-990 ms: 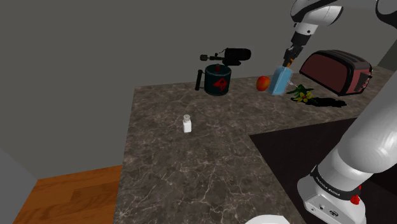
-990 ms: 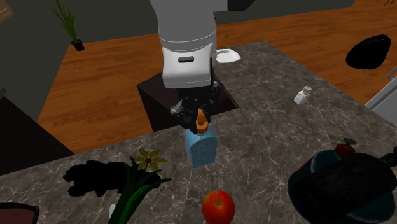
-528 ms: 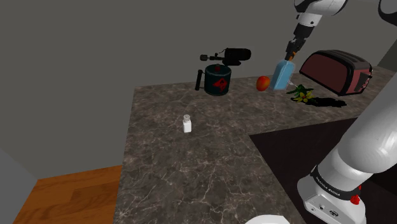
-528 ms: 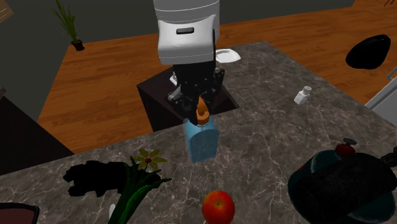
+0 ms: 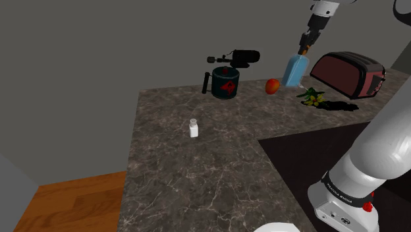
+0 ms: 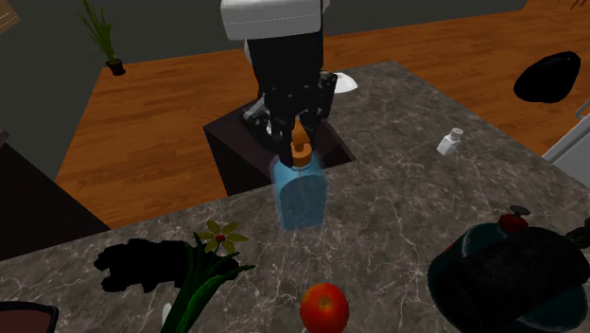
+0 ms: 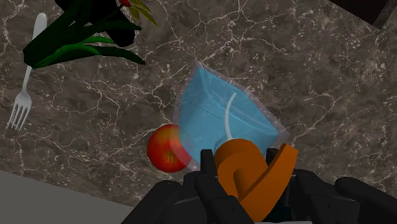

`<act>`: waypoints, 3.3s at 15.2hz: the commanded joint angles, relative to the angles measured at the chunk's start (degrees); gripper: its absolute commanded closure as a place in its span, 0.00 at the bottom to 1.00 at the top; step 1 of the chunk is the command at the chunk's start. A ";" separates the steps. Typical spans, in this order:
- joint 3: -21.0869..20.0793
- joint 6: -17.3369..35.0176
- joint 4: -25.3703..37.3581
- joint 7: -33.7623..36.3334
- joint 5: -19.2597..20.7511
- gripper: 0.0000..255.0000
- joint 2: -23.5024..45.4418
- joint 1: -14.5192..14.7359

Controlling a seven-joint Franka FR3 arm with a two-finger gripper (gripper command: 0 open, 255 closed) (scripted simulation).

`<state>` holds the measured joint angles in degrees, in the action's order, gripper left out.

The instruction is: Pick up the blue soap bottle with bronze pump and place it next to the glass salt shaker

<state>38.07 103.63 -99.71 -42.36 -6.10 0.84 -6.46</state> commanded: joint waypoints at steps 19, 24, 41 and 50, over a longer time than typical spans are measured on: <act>1.05 -16.95 20.43 -0.50 -2.92 1.00 4.64 -1.70; 1.58 -21.95 27.45 -1.13 -4.88 1.00 7.36 -3.12; -10.80 -19.53 12.41 22.02 6.45 1.00 -10.09 9.89; -20.04 -18.30 7.40 36.06 7.71 1.00 -14.29 14.72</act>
<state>19.11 85.14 -91.84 -8.05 1.56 -13.12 7.71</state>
